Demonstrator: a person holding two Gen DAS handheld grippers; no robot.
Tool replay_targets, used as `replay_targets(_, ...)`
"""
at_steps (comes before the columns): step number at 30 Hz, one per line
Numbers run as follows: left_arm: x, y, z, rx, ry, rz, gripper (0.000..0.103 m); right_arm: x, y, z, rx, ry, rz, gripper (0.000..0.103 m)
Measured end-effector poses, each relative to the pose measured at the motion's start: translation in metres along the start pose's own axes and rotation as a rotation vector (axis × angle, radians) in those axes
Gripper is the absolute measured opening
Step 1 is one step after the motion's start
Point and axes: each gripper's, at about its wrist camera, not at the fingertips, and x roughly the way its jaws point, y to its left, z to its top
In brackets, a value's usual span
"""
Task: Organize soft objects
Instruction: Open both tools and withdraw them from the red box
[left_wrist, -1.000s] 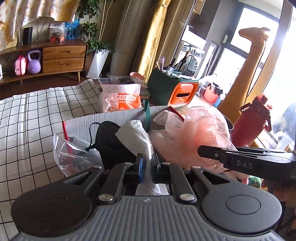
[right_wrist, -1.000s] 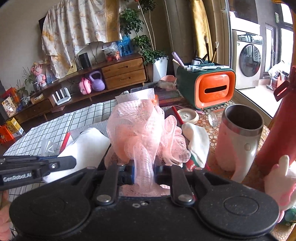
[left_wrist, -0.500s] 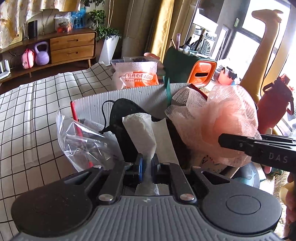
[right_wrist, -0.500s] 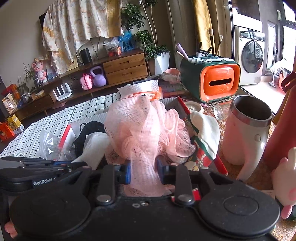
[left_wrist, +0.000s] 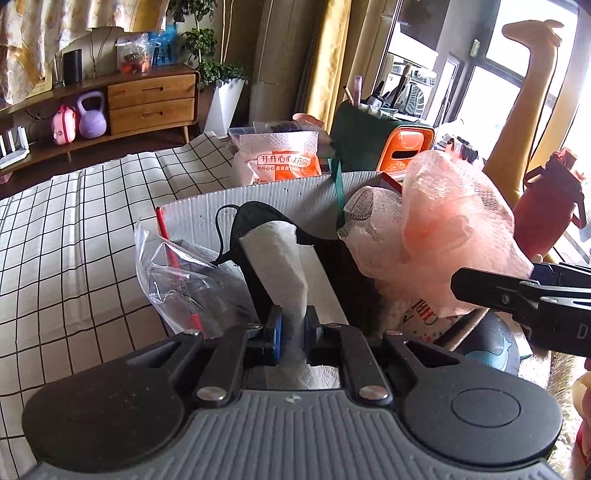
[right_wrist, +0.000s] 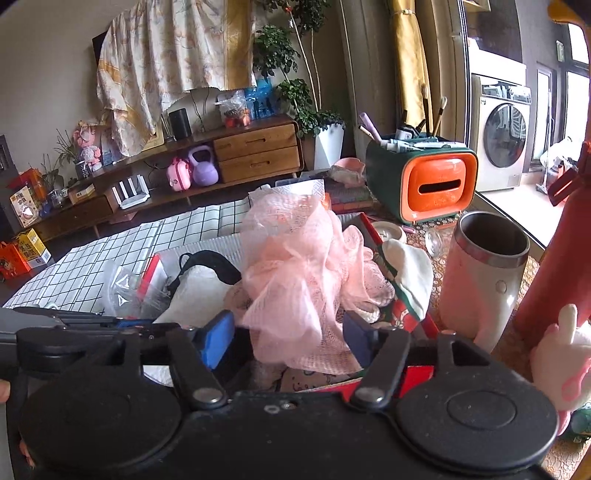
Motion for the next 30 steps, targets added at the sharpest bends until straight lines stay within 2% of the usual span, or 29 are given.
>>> replay_targets(4,-0.009,-0.002,-0.001,0.014,-0.016,0.018,0.012,-0.011,0.003,0.000,-0.006,-0.015,0.003,0.070)
replay_targets(6,-0.013,0.000,-0.001,0.004,-0.023,0.008,0.019,-0.016,0.002,0.000,-0.002,-0.020,0.010,0.073)
replay_targets(7,-0.015,0.000,0.000,-0.003,-0.025,0.001,0.033,-0.020,0.002,-0.001,0.004,-0.025,0.014,0.075)
replay_targets(8,-0.017,0.001,0.000,-0.004,-0.027,-0.007,0.054,-0.023,0.001,-0.001,0.008,-0.029,0.017,0.077)
replay_targets(10,-0.020,0.000,0.000,0.005,-0.032,-0.012,0.074,-0.029,0.002,-0.002,0.012,-0.035,0.020,0.078)
replay_targets(15,-0.033,-0.003,-0.003,0.018,-0.062,-0.011,0.074,-0.049,0.004,-0.007,0.011,-0.070,0.035,0.084)
replay_targets(21,-0.061,-0.004,-0.013,0.064,-0.111,0.003,0.081,-0.075,0.020,-0.014,-0.039,-0.130,0.062,0.091)
replay_targets(23,-0.072,-0.003,-0.017,0.071,-0.125,-0.001,0.081,-0.082,0.026,-0.018,-0.053,-0.152,0.063,0.098)
replay_targets(30,-0.109,0.003,-0.033,0.086,-0.171,-0.034,0.086,-0.097,0.044,-0.032,-0.097,-0.198,0.074,0.102)
